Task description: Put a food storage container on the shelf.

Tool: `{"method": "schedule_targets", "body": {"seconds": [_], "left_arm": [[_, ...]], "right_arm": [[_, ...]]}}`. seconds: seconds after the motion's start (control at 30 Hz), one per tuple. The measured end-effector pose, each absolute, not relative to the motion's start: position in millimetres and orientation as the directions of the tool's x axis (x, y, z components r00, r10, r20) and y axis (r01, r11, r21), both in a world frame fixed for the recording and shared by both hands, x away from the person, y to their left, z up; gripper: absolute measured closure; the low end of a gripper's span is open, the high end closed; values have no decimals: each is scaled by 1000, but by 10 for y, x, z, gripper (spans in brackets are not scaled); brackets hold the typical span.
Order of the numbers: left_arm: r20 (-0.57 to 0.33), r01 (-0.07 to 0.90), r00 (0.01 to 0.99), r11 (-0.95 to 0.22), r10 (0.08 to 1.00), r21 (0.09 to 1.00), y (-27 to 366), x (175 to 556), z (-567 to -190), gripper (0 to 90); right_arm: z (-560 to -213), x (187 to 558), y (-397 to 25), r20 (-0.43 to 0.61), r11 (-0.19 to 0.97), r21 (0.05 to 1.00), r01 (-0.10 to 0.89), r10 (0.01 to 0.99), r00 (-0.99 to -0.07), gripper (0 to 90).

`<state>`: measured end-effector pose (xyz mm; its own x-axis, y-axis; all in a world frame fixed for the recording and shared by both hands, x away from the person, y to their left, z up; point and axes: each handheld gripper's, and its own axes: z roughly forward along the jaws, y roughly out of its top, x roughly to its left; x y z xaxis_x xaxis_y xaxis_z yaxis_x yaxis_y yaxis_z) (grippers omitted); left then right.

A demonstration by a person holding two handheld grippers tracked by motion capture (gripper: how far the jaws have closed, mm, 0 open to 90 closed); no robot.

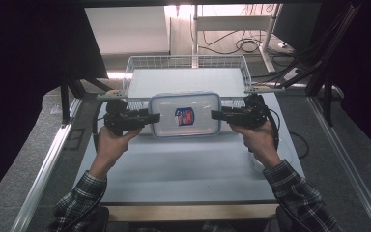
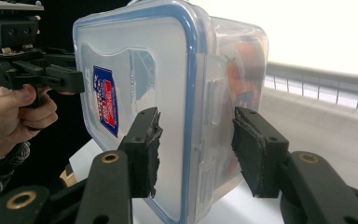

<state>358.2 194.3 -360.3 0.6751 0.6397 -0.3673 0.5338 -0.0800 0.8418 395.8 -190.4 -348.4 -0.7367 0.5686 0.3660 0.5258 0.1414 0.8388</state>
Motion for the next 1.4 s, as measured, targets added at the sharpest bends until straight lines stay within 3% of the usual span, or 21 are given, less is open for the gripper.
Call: {"method": "schedule_targets", "body": {"seconds": [0.9, 1.4], "left_arm": [[-377, 512, 687, -46, 621, 858, 2026, 4256, -3060, 495], [-427, 559, 651, -16, 628, 829, 2029, 4610, -3143, 487]], "right_arm": [[-2921, 4526, -1843, 365, 81, 862, 501, 587, -723, 519], [-3005, 4866, -1826, 413, 45, 838, 544, 600, -685, 513]]}}
